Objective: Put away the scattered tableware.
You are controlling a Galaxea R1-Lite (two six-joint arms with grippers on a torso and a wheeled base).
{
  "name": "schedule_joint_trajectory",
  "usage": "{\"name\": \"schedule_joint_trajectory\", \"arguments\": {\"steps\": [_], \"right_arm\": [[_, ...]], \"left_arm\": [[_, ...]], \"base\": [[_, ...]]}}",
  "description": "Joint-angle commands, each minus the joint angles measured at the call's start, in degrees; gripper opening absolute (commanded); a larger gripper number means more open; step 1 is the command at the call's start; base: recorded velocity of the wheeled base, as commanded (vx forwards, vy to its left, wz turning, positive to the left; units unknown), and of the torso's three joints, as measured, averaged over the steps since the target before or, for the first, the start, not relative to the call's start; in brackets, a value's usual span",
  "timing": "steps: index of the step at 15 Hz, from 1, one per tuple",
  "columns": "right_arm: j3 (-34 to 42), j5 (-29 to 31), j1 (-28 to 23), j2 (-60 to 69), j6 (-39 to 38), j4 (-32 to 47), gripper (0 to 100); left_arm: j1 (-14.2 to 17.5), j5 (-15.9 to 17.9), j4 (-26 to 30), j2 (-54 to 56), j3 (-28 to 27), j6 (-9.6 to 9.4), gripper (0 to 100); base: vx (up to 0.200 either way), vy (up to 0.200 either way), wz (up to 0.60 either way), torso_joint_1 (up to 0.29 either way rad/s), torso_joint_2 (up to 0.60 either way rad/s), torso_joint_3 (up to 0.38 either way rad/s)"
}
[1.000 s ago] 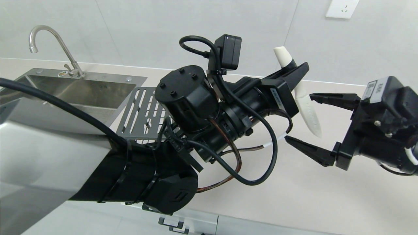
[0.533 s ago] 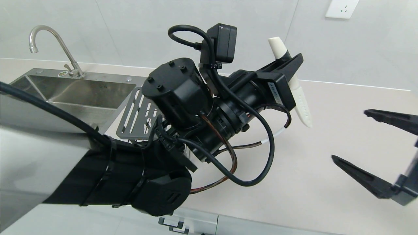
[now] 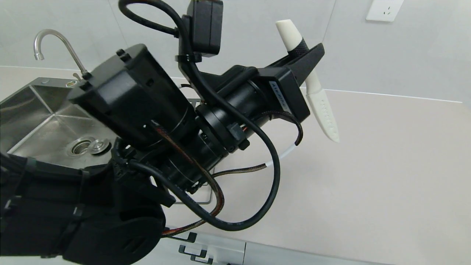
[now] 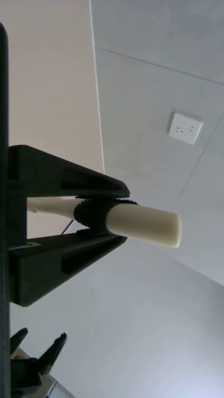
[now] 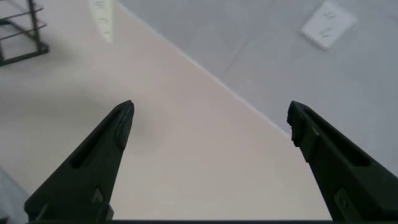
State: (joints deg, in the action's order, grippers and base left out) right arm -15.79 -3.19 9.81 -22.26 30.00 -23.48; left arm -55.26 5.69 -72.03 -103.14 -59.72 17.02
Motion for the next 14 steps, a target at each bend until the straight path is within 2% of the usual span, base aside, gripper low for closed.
{"name": "schedule_joint_trajectory", "arguments": {"steps": [1,3,5,7,9,11,14], "right_arm": [[0.49,0.03,-7.44,12.24,-1.96,1.33,100],[3.92,0.12,-8.85,16.28,-2.84,2.91,100],[7.61,2.14,-9.37,18.30,-7.68,3.09,100],[10.60,3.46,-9.20,19.62,-16.55,3.62,100],[12.10,2.93,-9.64,21.29,-23.50,7.75,100],[15.00,2.84,-9.64,21.47,-27.01,8.80,100],[15.79,2.84,-9.64,21.47,-27.36,13.64,100]], "left_arm": [[-0.02,0.02,0.05,2.86,0.57,0.12,0],[0.15,0.02,-0.12,3.92,2.15,0.03,0],[0.15,0.11,-0.39,5.76,4.70,0.03,0],[0.86,0.11,-0.12,7.87,5.32,0.12,0],[1.73,0.11,0.05,8.49,5.49,0.12,0],[2.35,0.11,-0.04,9.80,6.37,0.03,0],[2.53,0.11,-0.30,11.91,9.36,0.03,0]], "base": [[0.000,0.000,0.00,0.000,0.00,0.000],[0.000,0.000,0.00,0.000,0.00,0.000],[0.000,0.000,0.00,0.000,0.00,0.000],[0.000,0.000,0.00,0.000,0.00,0.000],[0.000,0.000,0.00,0.000,0.00,0.000],[0.000,0.000,0.00,0.000,0.00,0.000],[0.000,0.000,0.00,0.000,0.00,0.000]]}}
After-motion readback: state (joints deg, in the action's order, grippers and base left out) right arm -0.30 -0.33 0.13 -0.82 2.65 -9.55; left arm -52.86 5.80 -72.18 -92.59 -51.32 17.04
